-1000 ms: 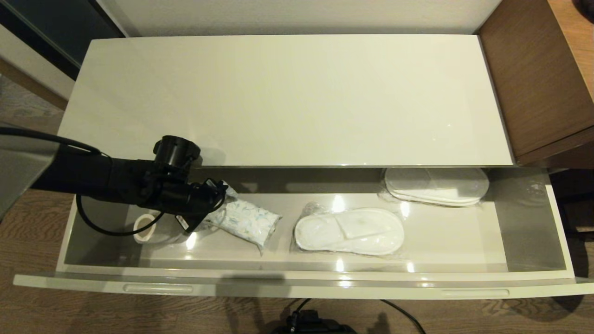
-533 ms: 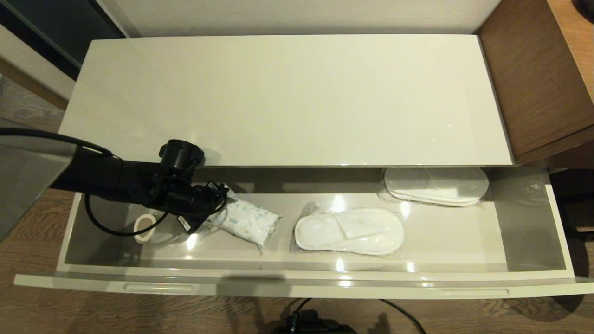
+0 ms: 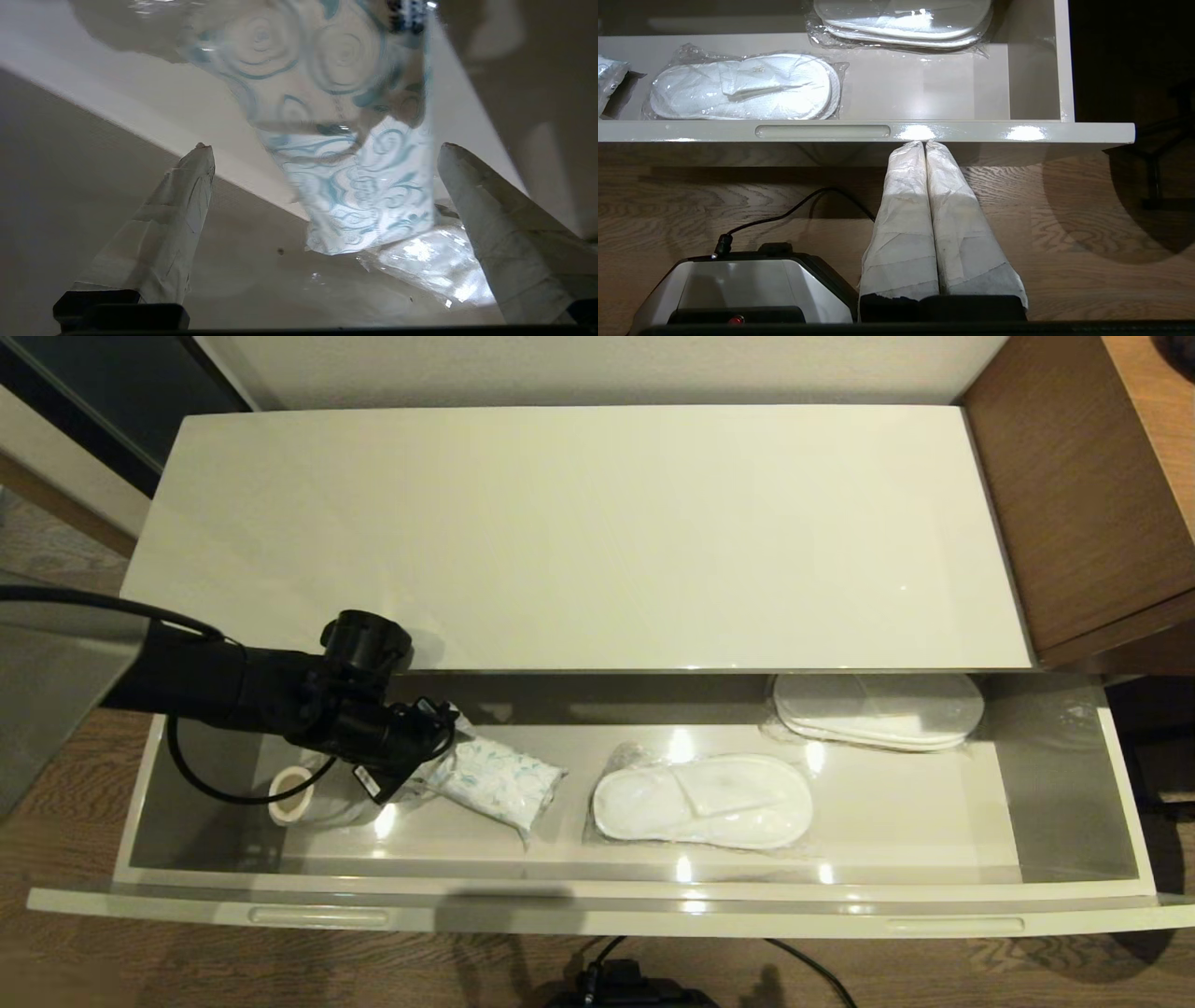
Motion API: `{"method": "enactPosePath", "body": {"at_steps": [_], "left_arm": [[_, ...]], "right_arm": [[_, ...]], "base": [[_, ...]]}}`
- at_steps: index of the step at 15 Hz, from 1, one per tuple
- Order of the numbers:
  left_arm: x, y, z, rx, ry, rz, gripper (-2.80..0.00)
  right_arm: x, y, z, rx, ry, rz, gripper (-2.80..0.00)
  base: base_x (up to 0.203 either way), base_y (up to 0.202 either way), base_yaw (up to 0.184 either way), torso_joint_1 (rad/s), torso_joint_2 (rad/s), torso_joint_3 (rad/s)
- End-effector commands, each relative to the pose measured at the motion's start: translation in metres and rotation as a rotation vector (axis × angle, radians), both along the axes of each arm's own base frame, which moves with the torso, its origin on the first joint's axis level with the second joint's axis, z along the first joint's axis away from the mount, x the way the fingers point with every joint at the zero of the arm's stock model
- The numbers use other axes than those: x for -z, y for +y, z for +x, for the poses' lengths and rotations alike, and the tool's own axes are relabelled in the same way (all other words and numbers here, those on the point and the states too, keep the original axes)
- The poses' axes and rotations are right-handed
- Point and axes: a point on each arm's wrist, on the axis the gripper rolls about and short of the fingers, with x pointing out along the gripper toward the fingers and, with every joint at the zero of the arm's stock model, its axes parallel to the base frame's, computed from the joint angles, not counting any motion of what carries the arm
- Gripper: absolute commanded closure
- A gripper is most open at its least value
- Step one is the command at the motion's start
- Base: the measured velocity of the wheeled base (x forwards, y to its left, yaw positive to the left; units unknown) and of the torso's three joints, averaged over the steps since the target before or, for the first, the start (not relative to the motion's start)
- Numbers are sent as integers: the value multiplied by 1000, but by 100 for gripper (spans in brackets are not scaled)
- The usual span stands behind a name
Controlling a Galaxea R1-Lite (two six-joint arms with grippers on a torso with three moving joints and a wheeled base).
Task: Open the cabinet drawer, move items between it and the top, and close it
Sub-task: Take out the tissue from the drawer
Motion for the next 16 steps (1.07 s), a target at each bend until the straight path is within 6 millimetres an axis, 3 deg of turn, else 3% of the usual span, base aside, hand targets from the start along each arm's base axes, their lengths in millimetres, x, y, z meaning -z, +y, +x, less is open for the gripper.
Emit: {"method": "enactPosePath", "body": {"at_steps": [1, 6, 12, 16], "left_arm": [[-10, 0, -4, -24, 55, 46, -280], [-1, -23, -9, 2, 86, 195, -280], [5, -29, -15, 23, 104, 204, -280], [20, -27, -45, 32, 159, 241, -280]], "right_arm": [[0, 0, 0, 0, 3, -1, 0], [0, 0, 0, 0, 3, -1, 0], [0, 0, 0, 0, 3, -1, 0], [0, 0, 0, 0, 3, 0, 0]], "base": [[0, 0, 0, 0, 0, 0], [0, 0, 0, 0, 0, 0], [0, 0, 0, 0, 0, 0], [0, 0, 0, 0, 0, 0]]}}
